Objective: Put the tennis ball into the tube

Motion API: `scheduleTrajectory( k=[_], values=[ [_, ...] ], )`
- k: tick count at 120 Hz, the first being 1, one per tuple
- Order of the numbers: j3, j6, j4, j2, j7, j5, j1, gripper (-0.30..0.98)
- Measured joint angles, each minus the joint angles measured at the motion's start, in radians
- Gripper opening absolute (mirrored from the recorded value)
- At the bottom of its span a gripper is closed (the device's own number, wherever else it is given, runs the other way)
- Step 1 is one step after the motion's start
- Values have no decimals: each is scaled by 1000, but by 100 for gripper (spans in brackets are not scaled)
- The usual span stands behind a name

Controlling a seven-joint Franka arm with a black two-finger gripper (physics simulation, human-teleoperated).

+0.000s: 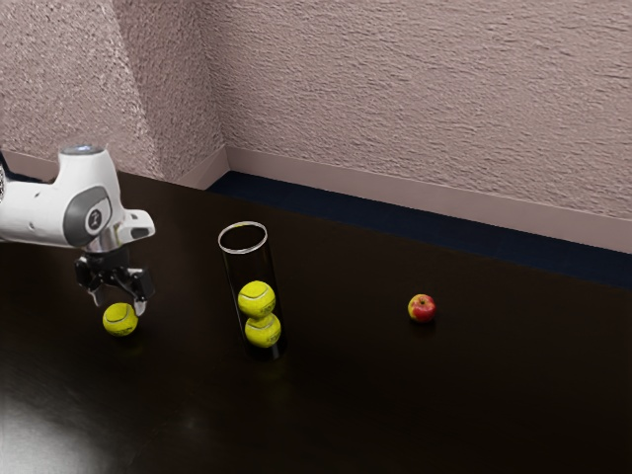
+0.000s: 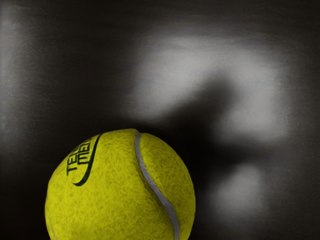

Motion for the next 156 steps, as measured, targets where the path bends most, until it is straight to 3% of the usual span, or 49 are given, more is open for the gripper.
scheduleTrajectory(
  k=[53, 79, 109, 133, 156],
  values=[
    [22, 113, 2, 87, -16, 3, 9, 68],
    [21, 143, 2, 101, -20, 2, 8, 45],
    [22, 151, 1, 102, -37, 7, 8, 32],
    [23, 103, 5, 63, -59, 9, 9, 24],
    [-31, -11, 2, -132, -86, -6, 7, 18]
  ],
)
